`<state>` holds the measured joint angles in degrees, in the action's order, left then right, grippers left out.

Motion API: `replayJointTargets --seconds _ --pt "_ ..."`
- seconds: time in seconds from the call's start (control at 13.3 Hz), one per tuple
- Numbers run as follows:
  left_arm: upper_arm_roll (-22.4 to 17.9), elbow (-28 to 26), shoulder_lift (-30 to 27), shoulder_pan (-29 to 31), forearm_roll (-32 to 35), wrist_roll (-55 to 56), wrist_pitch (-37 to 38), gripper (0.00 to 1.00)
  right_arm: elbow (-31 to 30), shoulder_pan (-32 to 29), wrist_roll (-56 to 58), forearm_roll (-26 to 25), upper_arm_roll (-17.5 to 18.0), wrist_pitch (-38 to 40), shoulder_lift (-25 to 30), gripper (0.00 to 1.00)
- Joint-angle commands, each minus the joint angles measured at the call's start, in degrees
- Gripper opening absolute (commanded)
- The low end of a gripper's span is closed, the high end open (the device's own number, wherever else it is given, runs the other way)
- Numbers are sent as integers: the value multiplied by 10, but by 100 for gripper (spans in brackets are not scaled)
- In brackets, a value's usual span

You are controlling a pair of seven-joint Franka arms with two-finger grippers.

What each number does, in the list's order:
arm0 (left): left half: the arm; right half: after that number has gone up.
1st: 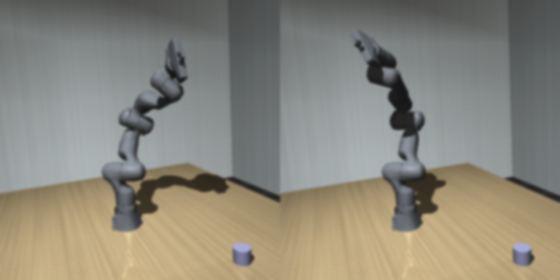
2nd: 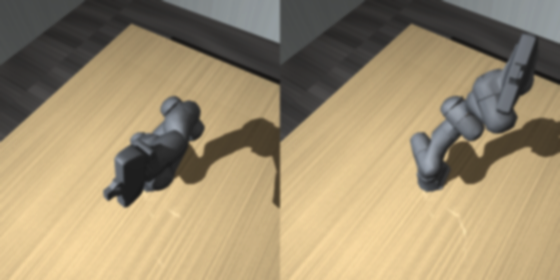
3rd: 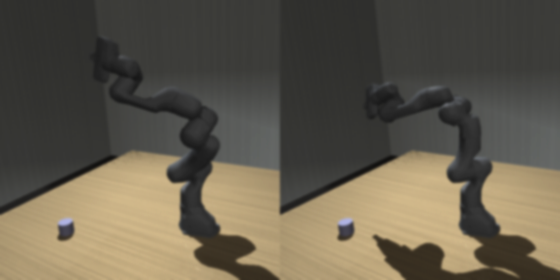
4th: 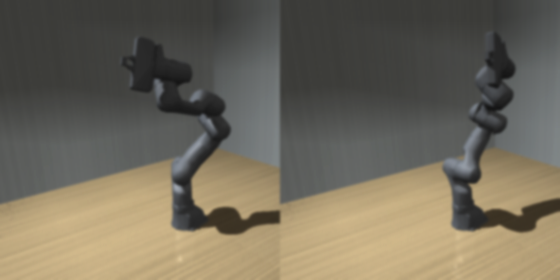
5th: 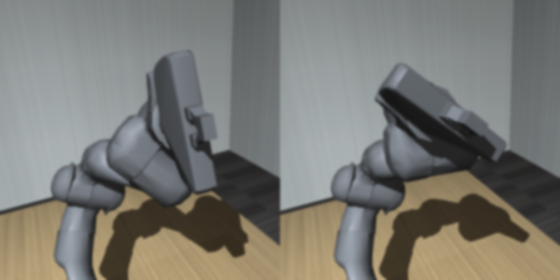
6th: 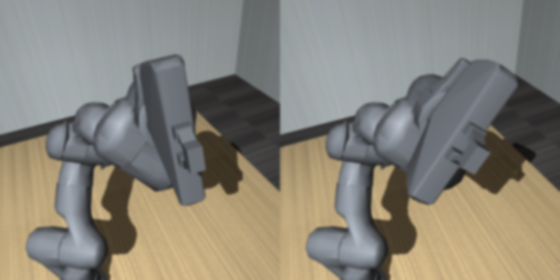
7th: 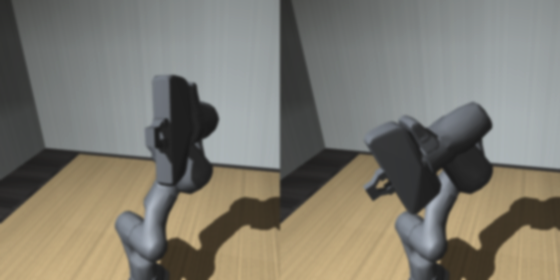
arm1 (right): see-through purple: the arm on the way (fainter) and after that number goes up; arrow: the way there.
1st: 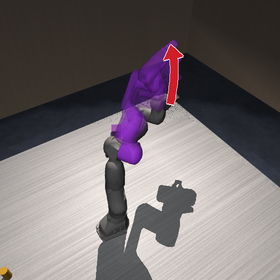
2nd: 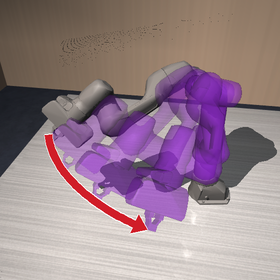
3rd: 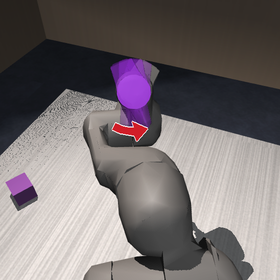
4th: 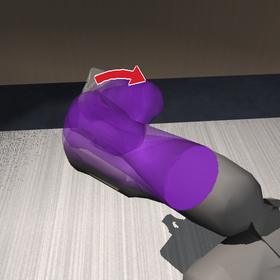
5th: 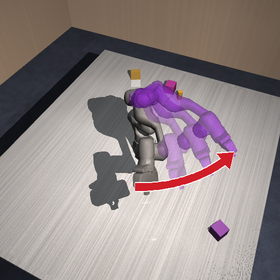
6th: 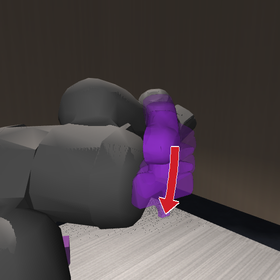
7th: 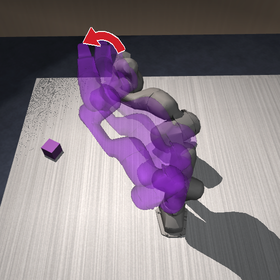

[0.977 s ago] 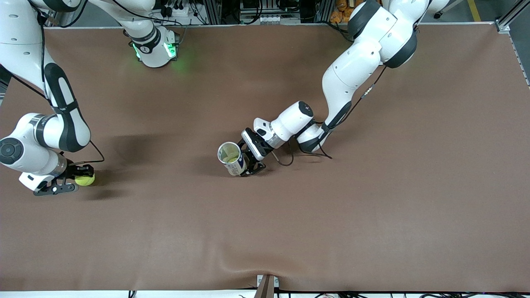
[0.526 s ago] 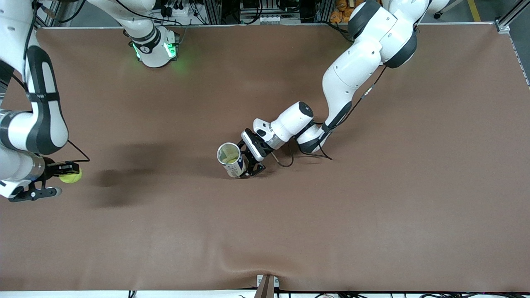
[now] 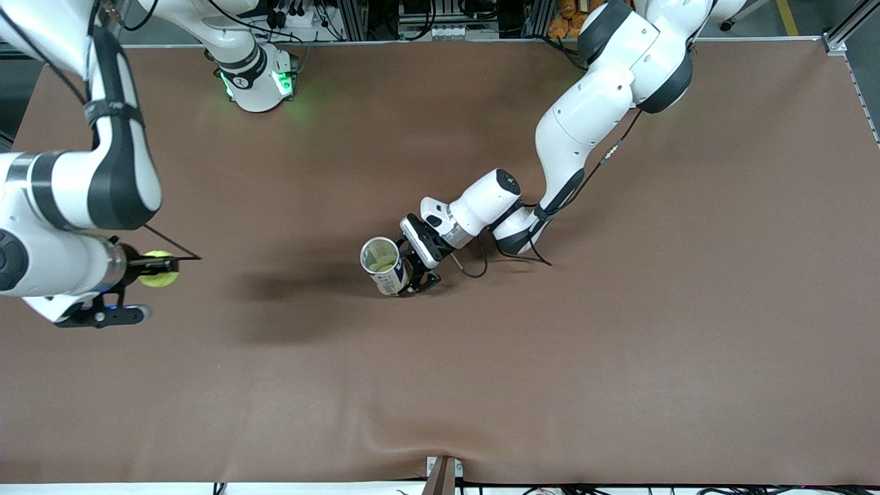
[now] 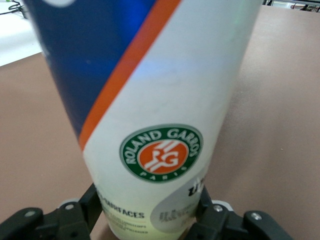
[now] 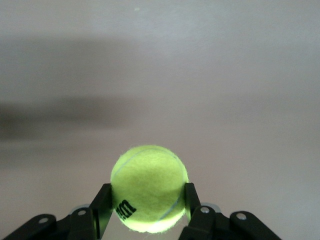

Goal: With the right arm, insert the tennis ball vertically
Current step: 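Carry the second ball with the right gripper above the can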

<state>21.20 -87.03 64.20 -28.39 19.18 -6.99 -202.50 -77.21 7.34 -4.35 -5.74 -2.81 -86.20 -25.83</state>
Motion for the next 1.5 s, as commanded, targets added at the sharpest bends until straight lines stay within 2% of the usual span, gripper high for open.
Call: replayJointTargets --seconds 0.0,0.23,0.45,0.83,1.28,1.43 --pt "-3 5 4 -3 1 -2 -11 76 64 41 -109 49 -4 56 -3 0" --pt "-8 5 5 -6 0 -2 -11 76 93 111 -252 92 -4 59 -3 0" --pt "-18 5 7 -10 1 -2 -11 77 124 185 -401 106 -4 45 -6 0" --pt "-19 5 14 -10 1 -3 -11 77 123 278 -570 110 -6 -77 -22 0" --pt "-19 5 14 -10 0 -3 -11 77 121 297 -601 102 -8 -132 -71 0" --pt "-19 5 13 -10 0 -3 -11 77 120 298 -598 83 -8 -140 -81 0"
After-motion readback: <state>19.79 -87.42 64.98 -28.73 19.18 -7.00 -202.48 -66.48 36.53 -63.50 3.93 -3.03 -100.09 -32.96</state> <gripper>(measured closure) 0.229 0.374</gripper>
